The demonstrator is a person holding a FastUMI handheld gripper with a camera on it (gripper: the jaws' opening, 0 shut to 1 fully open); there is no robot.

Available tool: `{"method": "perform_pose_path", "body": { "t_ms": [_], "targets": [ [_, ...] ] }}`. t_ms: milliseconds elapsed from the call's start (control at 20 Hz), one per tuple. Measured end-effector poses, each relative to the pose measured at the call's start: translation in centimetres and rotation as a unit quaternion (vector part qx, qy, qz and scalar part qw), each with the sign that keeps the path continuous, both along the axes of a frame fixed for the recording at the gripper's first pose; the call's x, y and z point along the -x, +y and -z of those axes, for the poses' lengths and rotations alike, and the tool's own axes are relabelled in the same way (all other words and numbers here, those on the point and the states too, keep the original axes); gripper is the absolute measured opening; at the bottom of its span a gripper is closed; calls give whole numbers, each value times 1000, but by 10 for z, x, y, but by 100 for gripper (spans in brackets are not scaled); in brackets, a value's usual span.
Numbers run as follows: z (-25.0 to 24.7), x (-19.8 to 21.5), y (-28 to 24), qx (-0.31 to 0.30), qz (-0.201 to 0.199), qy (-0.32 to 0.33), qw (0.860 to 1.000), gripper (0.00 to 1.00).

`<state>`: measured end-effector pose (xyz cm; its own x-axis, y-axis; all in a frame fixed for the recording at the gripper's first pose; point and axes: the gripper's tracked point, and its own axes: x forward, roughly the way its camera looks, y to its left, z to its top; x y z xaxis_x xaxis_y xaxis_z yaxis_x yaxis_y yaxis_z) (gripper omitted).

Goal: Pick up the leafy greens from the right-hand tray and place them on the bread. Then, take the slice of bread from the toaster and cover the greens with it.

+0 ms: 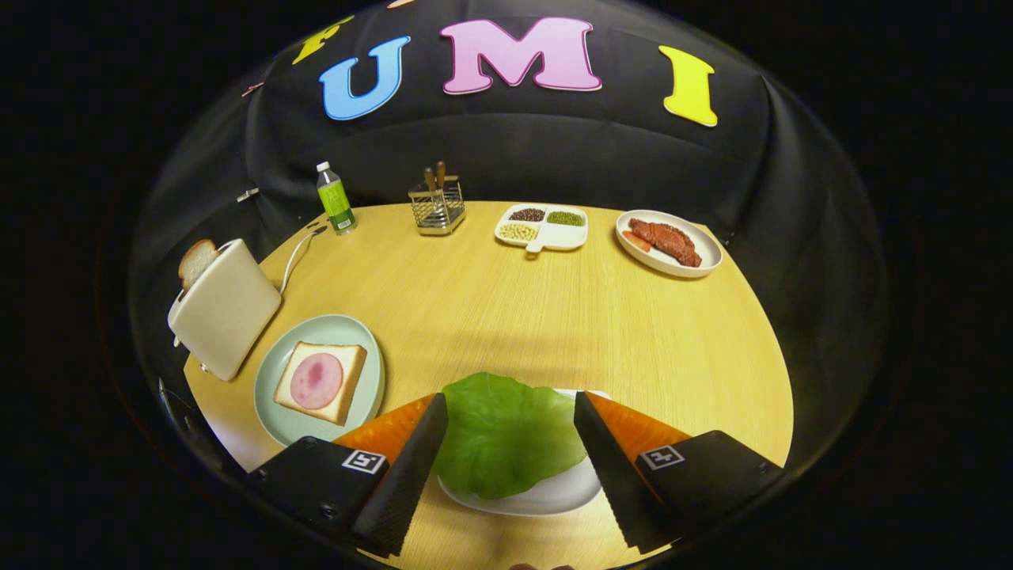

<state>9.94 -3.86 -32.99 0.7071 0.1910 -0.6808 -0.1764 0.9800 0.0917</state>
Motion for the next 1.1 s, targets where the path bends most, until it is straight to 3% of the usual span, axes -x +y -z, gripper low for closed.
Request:
{"method": "perform_pose_path", "body": {
  "t_ms": [350, 650, 800, 900, 1050, 1100],
  "targets": [
    [52, 15, -8, -16, 19, 69, 997, 100],
    [62, 10, -7, 43, -28, 38, 998, 99],
    [57, 14, -7, 39, -24, 44, 998, 97],
    [58, 14, -9, 44, -30, 47, 998, 92],
    [57, 13, -12, 40, -32, 50, 997, 62],
    [57, 13, -15, 48, -36, 51, 997, 62]
  ]
}}
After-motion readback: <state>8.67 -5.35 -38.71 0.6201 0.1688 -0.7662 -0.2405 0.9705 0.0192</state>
